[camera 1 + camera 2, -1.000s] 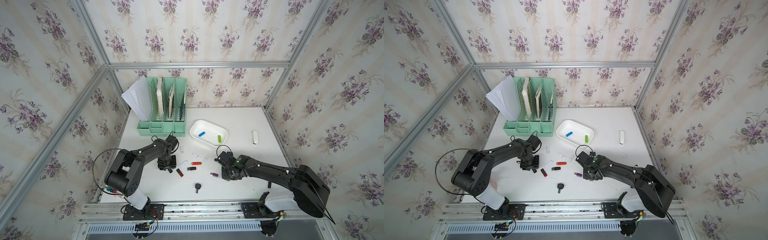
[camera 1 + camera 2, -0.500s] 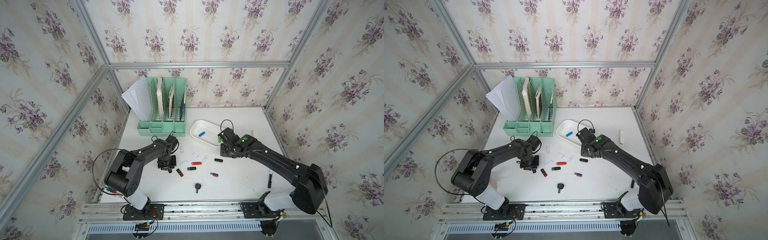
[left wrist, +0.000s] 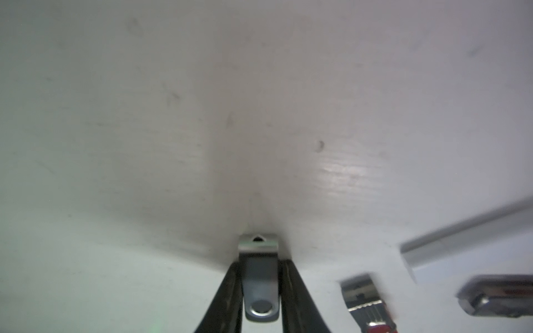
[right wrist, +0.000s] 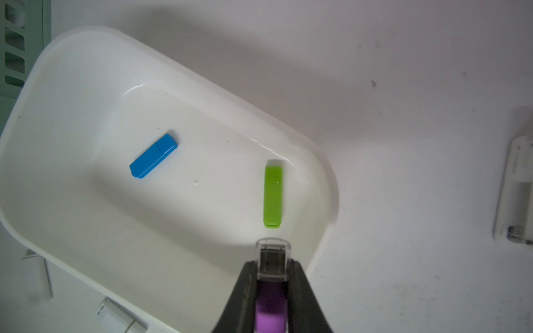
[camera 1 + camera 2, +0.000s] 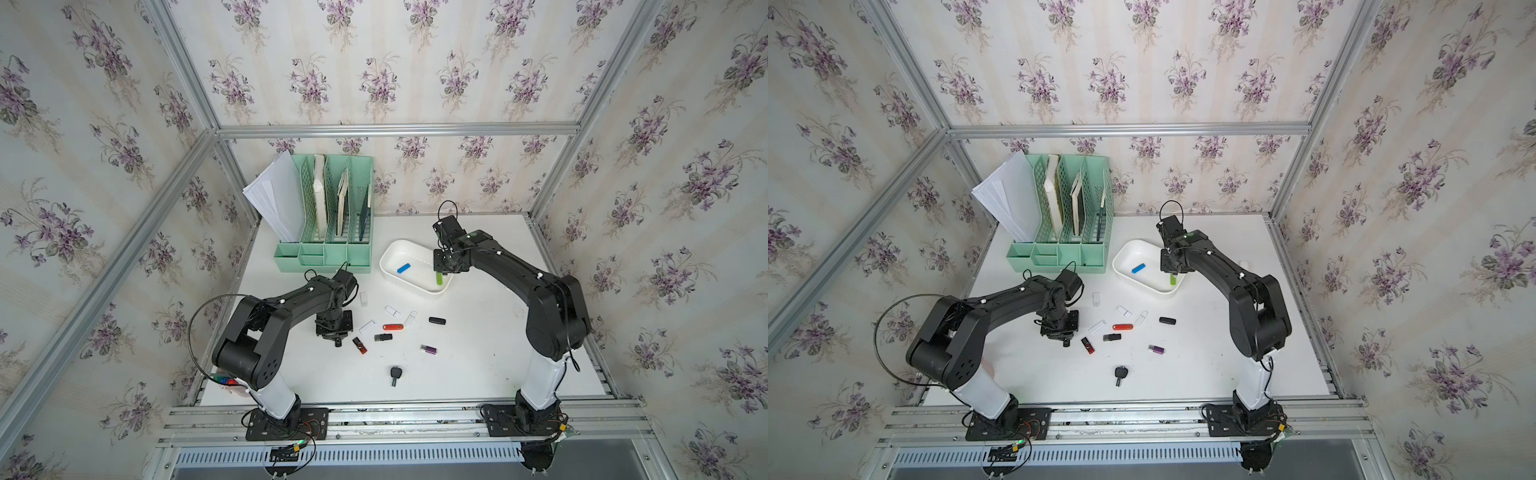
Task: Put the usb flash drive into the storage box
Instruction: Place the USB flash in the storage box, then adjust the storage box at the center of the board.
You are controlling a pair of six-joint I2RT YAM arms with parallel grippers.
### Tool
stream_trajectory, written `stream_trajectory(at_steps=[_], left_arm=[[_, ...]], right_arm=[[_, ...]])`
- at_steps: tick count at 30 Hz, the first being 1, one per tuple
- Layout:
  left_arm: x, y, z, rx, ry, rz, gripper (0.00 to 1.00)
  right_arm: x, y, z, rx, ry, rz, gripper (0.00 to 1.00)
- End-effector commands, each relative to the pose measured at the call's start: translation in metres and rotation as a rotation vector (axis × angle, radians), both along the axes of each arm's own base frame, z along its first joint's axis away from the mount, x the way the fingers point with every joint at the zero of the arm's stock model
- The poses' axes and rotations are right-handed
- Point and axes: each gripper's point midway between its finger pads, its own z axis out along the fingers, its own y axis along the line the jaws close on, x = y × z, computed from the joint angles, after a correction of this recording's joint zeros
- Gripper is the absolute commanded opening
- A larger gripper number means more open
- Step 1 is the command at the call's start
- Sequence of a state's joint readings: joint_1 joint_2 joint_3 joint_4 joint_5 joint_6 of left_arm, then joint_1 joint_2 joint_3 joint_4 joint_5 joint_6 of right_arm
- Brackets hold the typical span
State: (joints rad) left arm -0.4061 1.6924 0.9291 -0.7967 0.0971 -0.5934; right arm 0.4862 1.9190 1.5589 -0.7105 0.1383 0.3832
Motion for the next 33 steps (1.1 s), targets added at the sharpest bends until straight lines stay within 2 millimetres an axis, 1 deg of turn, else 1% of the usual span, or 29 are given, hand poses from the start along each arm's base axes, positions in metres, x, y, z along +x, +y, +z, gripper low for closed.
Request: stream_trajectory(at_steps=[1, 5, 13, 17, 20, 22, 24, 25, 27, 28, 33], left_arm=[[-0.006, 0.003, -0.009, 0.016, 0.033, -0.016, 0.26], [-0.005, 0.002, -0.007, 0.015, 0.03, -0.016, 0.26], [-0.003, 0.002, -0.002, 0.017, 0.026, -0.019, 0.26], [-0.001, 0.003, 0.003, 0.021, 0.02, -0.022, 0.26], [0.002, 0.003, 0.01, 0.023, 0.007, -0.026, 0.26], [0.004, 0.003, 0.015, 0.022, -0.003, -0.025, 0.26], [0.006, 0.002, 0.021, 0.02, -0.016, -0.028, 0.26], [0.007, 0.002, 0.025, 0.019, -0.021, -0.029, 0.26], [0.01, 0.001, 0.031, 0.016, -0.03, -0.03, 0.26], [0.011, 0.001, 0.034, 0.015, -0.036, -0.03, 0.26], [0.015, -0.001, 0.048, 0.003, -0.061, -0.034, 0.26]], right_arm=[[0.015, 0.013, -0.009, 0.016, -0.003, 0.05, 0.12], [0.025, 0.021, -0.029, 0.018, 0.015, 0.065, 0.12], [0.03, 0.022, -0.068, -0.013, 0.067, 0.069, 0.12], [0.032, 0.022, -0.08, -0.018, 0.08, 0.069, 0.12], [0.033, 0.021, -0.086, -0.026, 0.089, 0.069, 0.16], [0.033, 0.02, -0.088, -0.034, 0.095, 0.068, 0.24], [0.032, 0.02, -0.089, -0.036, 0.098, 0.066, 0.28], [0.032, 0.02, -0.088, -0.033, 0.097, 0.066, 0.33], [0.032, 0.022, -0.084, -0.026, 0.09, 0.069, 0.39], [0.031, 0.021, -0.081, -0.021, 0.084, 0.07, 0.43], [0.028, 0.022, -0.063, -0.01, 0.068, 0.079, 0.5]])
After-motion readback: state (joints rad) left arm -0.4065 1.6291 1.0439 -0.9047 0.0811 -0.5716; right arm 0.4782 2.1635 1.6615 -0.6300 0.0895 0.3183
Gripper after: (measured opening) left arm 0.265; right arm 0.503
